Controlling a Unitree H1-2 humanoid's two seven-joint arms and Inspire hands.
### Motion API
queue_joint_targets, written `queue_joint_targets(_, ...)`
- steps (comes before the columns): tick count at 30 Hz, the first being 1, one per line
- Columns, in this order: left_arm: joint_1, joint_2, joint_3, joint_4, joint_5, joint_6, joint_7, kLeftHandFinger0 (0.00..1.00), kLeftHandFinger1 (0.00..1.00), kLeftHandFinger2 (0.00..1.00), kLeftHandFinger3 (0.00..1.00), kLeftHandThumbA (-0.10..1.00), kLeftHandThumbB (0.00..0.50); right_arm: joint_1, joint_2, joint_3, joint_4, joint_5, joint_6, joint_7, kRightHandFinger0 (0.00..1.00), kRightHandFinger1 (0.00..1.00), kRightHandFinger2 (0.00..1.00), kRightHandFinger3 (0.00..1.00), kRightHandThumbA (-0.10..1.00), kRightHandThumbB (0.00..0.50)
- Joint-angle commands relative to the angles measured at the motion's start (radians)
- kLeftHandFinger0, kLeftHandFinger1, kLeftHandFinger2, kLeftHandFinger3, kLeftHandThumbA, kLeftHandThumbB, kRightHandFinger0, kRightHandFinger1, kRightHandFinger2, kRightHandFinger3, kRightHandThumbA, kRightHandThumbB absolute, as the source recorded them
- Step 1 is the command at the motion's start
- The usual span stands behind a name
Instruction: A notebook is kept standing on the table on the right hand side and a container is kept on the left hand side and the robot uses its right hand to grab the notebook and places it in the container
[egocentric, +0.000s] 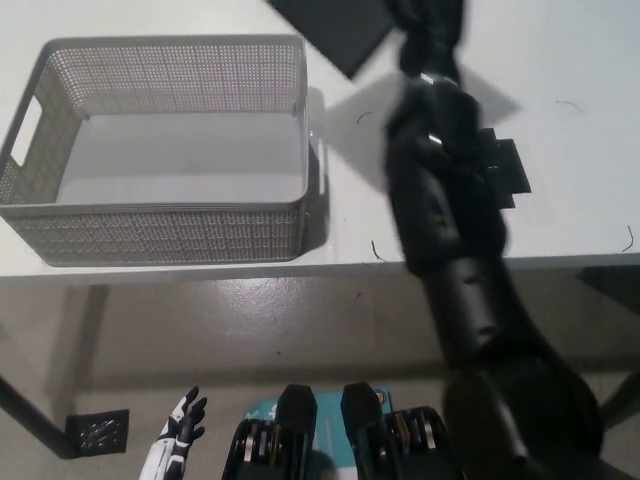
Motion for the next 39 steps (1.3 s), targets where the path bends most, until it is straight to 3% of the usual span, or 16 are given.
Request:
queue_joint_targets(1,-0.008,0.008,-0.008,-0.011,0.017,-0.028,0.008,1.00,1.00,1.00,1.00,1.00,0.354,-0.129,0.037,0.063,0.085,-0.057,-0.030,0.017,0.00,0.32,0.72,0.81,-0.10,0.098)
queue_joint_targets(4,-0.006,0.010,-0.011,-0.017,0.021,-0.029,0.006,1.00,1.00,1.00,1.00,1.00,0.343,-0.170,0.051,0.097,0.199,-0.085,-0.066,-0.009,0.00,0.28,0.67,0.78,-0.10,0.090)
queue_joint_targets(6,-0.006,0.009,-0.014,-0.018,0.023,-0.024,0.005,1.00,1.00,1.00,1.00,1.00,0.363,-0.202,0.057,0.139,0.291,-0.133,-0.074,-0.043,0.00,0.24,0.64,0.74,-0.10,0.097)
queue_joint_targets(11,-0.006,0.009,-0.017,-0.020,0.035,-0.027,0.009,1.00,1.00,1.00,1.00,1.00,0.361,-0.268,0.069,0.201,0.448,-0.176,-0.066,-0.090,0.00,0.25,0.68,0.76,-0.10,0.108)
queue_joint_targets(16,-0.006,0.007,-0.024,-0.026,0.032,-0.022,0.001,1.00,1.00,1.00,1.00,1.00,0.355,-0.285,0.063,0.245,0.533,-0.209,-0.057,-0.123,0.00,0.21,0.68,0.78,-0.10,0.105)
queue_joint_targets(17,-0.009,0.005,-0.024,-0.024,0.029,-0.023,0.001,1.00,1.00,1.00,1.00,1.00,0.361,-0.282,0.061,0.262,0.548,-0.229,-0.075,-0.162,0.00,0.19,0.64,0.73,-0.10,0.144)
queue_joint_targets(18,-0.008,0.003,-0.022,-0.029,0.025,-0.021,0.002,1.00,1.00,1.00,1.00,1.00,0.356,-0.277,0.057,0.282,0.561,-0.248,-0.084,-0.167,0.06,0.27,0.66,0.75,-0.06,0.162)
queue_joint_targets(19,-0.008,0.000,-0.020,-0.032,0.017,-0.021,0.001,1.00,1.00,1.00,1.00,1.00,0.363,-0.271,0.051,0.293,0.568,-0.251,-0.085,-0.141,0.37,0.64,1.00,1.00,0.13,0.226)
queue_joint_targets(20,-0.011,-0.001,-0.021,-0.033,0.020,-0.018,0.002,1.00,1.00,1.00,1.00,1.00,0.363,-0.268,0.046,0.295,0.569,-0.246,-0.085,-0.118,0.64,0.86,1.00,1.00,0.26,0.249)
queue_joint_targets(21,-0.009,-0.002,-0.022,-0.038,0.027,-0.012,0.004,1.00,1.00,1.00,1.00,1.00,0.356,-0.261,0.039,0.303,0.571,-0.244,-0.072,-0.070,0.84,1.00,1.00,1.00,0.42,0.277)
queue_joint_targets(22,-0.010,-0.001,-0.023,-0.030,0.035,-0.025,0.009,1.00,1.00,1.00,1.00,1.00,0.336,-0.253,0.031,0.311,0.573,-0.246,-0.066,-0.028,0.98,1.00,1.00,1.00,0.56,0.297)
queue_joint_targets(24,-0.010,0.002,-0.026,-0.023,0.045,-0.037,0.011,1.00,1.00,1.00,1.00,1.00,0.331,-0.245,0.023,0.323,0.573,-0.250,-0.064,0.004,0.99,1.00,1.00,1.00,0.66,0.323)
queue_joint_targets(32,0.004,-0.008,-0.029,-0.030,0.037,-0.027,0.011,1.00,1.00,1.00,1.00,1.00,0.320,-0.238,0.000,0.338,0.564,-0.263,-0.055,0.052,1.00,1.00,1.00,1.00,0.82,0.332)
queue_joint_targets(33,0.006,-0.009,-0.029,-0.028,0.037,-0.031,0.012,1.00,1.00,1.00,1.00,1.00,0.323,-0.239,-0.004,0.341,0.561,-0.267,-0.059,0.051,1.00,1.00,1.00,1.00,0.89,0.353)
queue_joint_targets(36,0.018,-0.012,-0.029,-0.037,0.033,-0.022,0.011,1.00,1.00,1.00,1.00,1.00,0.325,-0.251,-0.022,0.325,0.517,-0.252,-0.058,0.065,1.00,1.00,1.00,1.00,0.80,0.338)
queue_joint_targets(39,0.011,-0.001,-0.032,-0.019,0.038,-0.042,0.008,1.00,1.00,1.00,1.00,1.00,0.319,-0.245,-0.062,0.302,0.388,-0.236,-0.086,0.087,1.00,1.00,1.00,1.00,0.83,0.326)
